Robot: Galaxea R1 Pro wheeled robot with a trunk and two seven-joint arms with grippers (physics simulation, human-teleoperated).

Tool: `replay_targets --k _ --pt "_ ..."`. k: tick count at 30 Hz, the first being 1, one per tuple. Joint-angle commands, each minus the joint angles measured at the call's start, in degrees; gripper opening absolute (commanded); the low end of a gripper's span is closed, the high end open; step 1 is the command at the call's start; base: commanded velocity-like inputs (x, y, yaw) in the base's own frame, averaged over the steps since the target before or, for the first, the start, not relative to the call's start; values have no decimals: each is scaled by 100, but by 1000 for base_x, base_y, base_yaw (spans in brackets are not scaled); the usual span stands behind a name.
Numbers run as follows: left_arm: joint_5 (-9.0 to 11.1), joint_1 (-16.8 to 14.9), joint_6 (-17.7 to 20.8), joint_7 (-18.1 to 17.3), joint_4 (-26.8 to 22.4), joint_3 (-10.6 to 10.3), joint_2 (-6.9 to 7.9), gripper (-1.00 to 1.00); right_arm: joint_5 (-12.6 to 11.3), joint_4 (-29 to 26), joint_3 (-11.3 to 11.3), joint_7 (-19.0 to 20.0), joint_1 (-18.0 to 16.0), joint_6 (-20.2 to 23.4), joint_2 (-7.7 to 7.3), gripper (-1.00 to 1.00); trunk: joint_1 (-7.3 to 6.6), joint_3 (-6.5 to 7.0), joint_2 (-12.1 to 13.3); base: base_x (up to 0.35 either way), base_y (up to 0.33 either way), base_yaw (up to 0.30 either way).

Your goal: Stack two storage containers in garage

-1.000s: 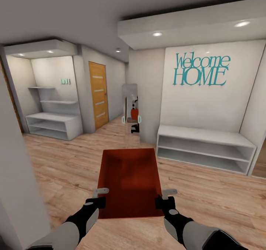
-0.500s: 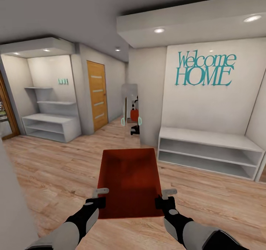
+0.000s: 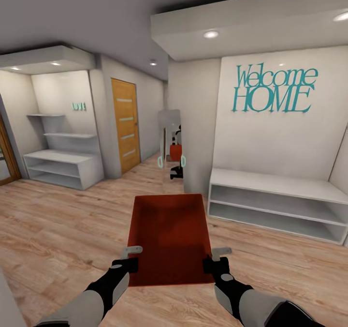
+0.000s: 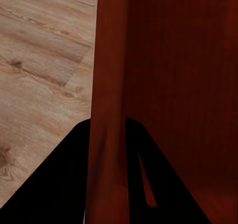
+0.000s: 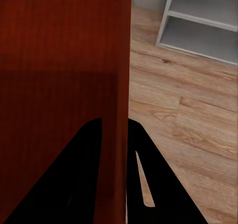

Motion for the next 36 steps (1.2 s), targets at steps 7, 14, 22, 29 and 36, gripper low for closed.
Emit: replay_targets --k 7,14,22,29,36 --pt "230 -3 41 37 -16 272 298 -100 42 -17 -350 -12 -4 -8 0 -100 4 -8 -6 322 0 0" --pt "232 -2 41 37 -24 275 311 -100 42 -17 -350 -12 -4 -8 0 -100 4 -8 -6 322 0 0" --pt "235 -3 40 37 -17 272 324 -100 42 -17 -350 -7 -4 -8 0 -100 4 -8 -6 322 0 0" --pt "238 -4 41 37 -17 272 323 -100 44 -17 -350 -5 -4 -8 0 -100 4 -8 -6 322 0 14" --pt "239 -2 41 37 -17 273 316 -100 44 -17 -350 -4 -4 -9 0 -100 4 -8 -6 322 0 8"
